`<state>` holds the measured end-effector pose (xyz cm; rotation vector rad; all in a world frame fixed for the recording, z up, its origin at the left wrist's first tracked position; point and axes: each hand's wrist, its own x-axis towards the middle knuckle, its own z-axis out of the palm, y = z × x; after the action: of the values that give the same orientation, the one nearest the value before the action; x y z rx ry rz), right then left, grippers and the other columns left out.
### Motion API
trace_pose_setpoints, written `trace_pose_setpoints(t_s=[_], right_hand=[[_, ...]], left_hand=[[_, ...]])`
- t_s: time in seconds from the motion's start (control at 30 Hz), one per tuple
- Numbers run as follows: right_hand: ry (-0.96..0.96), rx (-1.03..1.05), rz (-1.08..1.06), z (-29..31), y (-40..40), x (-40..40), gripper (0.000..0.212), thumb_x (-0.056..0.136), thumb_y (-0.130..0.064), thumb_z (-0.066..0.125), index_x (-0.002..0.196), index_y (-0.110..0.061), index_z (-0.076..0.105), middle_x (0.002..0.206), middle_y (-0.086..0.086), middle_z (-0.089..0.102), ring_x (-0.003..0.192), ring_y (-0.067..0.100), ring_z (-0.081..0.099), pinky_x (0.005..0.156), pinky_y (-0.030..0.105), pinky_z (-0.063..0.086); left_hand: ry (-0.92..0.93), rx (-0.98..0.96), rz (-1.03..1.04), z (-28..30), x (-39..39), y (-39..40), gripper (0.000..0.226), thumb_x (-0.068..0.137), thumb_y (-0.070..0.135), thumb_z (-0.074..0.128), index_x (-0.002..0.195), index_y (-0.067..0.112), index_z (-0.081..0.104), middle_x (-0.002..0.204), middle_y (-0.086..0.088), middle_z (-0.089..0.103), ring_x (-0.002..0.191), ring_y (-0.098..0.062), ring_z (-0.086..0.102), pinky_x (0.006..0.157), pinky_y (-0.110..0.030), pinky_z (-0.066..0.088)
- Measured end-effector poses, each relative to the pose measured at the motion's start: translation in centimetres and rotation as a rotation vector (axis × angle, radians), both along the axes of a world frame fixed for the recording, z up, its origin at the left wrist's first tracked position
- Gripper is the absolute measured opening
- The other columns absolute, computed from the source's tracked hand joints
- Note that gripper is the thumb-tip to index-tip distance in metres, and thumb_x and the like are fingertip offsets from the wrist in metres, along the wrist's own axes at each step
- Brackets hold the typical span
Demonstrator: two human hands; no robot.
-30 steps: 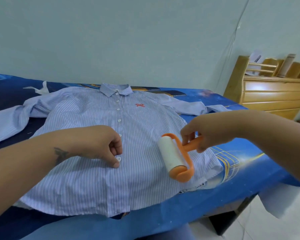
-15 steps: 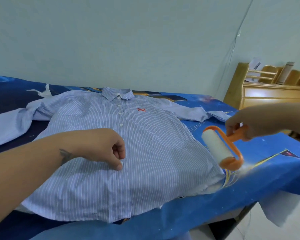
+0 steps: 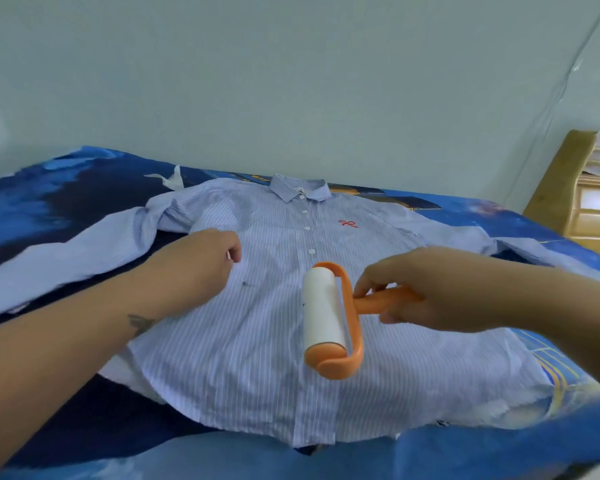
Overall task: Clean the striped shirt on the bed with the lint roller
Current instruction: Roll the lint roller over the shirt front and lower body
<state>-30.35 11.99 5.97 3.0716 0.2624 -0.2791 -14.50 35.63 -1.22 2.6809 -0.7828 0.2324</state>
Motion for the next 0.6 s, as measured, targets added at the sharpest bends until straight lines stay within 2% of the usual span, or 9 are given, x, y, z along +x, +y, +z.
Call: trace_pose_setpoints(t_s=[0.07,0.17,0.23,0.33,0.4,0.5,0.53,0.6], right_hand=[[0.006,0.007,0.016,-0.2,0.8,0.6,0.029,0.089,-0.04,0.06,0.115,-0.048,0.051,0.103,-0.021,0.061,0.092,0.004,0.056,0.085,0.031,0.049],[0.062,-0.014,0.005,-0.4,1.7,1.1,0.026,0.089,-0.041,0.06,0.113,-0.047,0.054,0.102,-0.019,0.062,0.091,0.005,0.058,0.085,0.031,0.05],[0.092,-0.023,-0.009,-0.3,1.9,1.5,0.024,0.088,-0.041,0.062,0.111,-0.046,0.056,0.1,-0.019,0.063,0.088,0.005,0.058,0.082,0.027,0.05],[0.127,-0.045,-0.011,0.3,2.6,2.1,0.023,0.088,-0.039,0.062,0.11,-0.044,0.058,0.094,-0.019,0.06,0.08,0.002,0.054,0.07,0.018,0.043],[0.161,-0.069,-0.015,0.7,3.2,2.5,0.021,0.088,-0.038,0.063,0.108,-0.044,0.057,0.09,-0.02,0.057,0.077,0.003,0.053,0.066,0.018,0.04],[0.179,-0.088,-0.004,1.0,4.1,3.3,0.018,0.086,-0.039,0.064,0.101,-0.047,0.056,0.088,-0.02,0.057,0.08,0.009,0.059,0.072,0.026,0.051],[0.188,-0.095,0.001,1.0,4.5,3.5,0.017,0.086,-0.039,0.065,0.098,-0.047,0.056,0.087,-0.02,0.057,0.082,0.012,0.061,0.075,0.029,0.053],[0.197,-0.101,0.01,1.2,5.2,3.9,0.016,0.085,-0.039,0.065,0.097,-0.045,0.056,0.087,-0.02,0.057,0.083,0.014,0.063,0.076,0.031,0.054]], left_hand=[[-0.091,0.035,0.136,-0.7,1.1,1.5,0.011,0.094,0.019,0.04,0.09,0.021,0.05,0.09,0.001,0.052,0.067,-0.018,0.054,0.065,-0.036,0.048],[-0.029,0.104,0.3,-1.3,2.3,3.3,0.013,0.094,0.029,0.041,0.092,0.016,0.043,0.095,-0.002,0.048,0.074,-0.025,0.053,0.071,-0.039,0.046],[0.009,0.134,0.342,-1.8,2.8,4.0,0.022,0.095,0.035,0.04,0.09,0.014,0.042,0.086,-0.001,0.046,0.073,-0.025,0.051,0.068,-0.036,0.043],[0.025,0.133,0.353,-2.5,3.2,4.7,0.032,0.095,0.041,0.038,0.079,0.014,0.043,0.073,0.0,0.05,0.065,-0.02,0.051,0.06,-0.032,0.036],[-0.028,0.165,0.387,-2.8,3.0,5.0,0.034,0.096,0.044,0.035,0.084,0.013,0.044,0.072,0.001,0.049,0.067,-0.021,0.05,0.062,-0.033,0.037],[-0.045,0.236,0.45,-2.7,2.8,5.7,0.035,0.097,0.043,0.034,0.103,0.012,0.049,0.09,-0.005,0.059,0.077,-0.026,0.052,0.066,-0.033,0.036],[-0.025,0.26,0.456,-2.7,2.9,6.0,0.033,0.098,0.04,0.034,0.105,0.013,0.051,0.097,-0.006,0.061,0.08,-0.026,0.053,0.068,-0.033,0.036],[-0.03,0.298,0.445,-2.8,3.0,6.3,0.027,0.098,0.032,0.033,0.101,0.015,0.054,0.097,-0.005,0.06,0.079,-0.025,0.05,0.068,-0.033,0.036]])
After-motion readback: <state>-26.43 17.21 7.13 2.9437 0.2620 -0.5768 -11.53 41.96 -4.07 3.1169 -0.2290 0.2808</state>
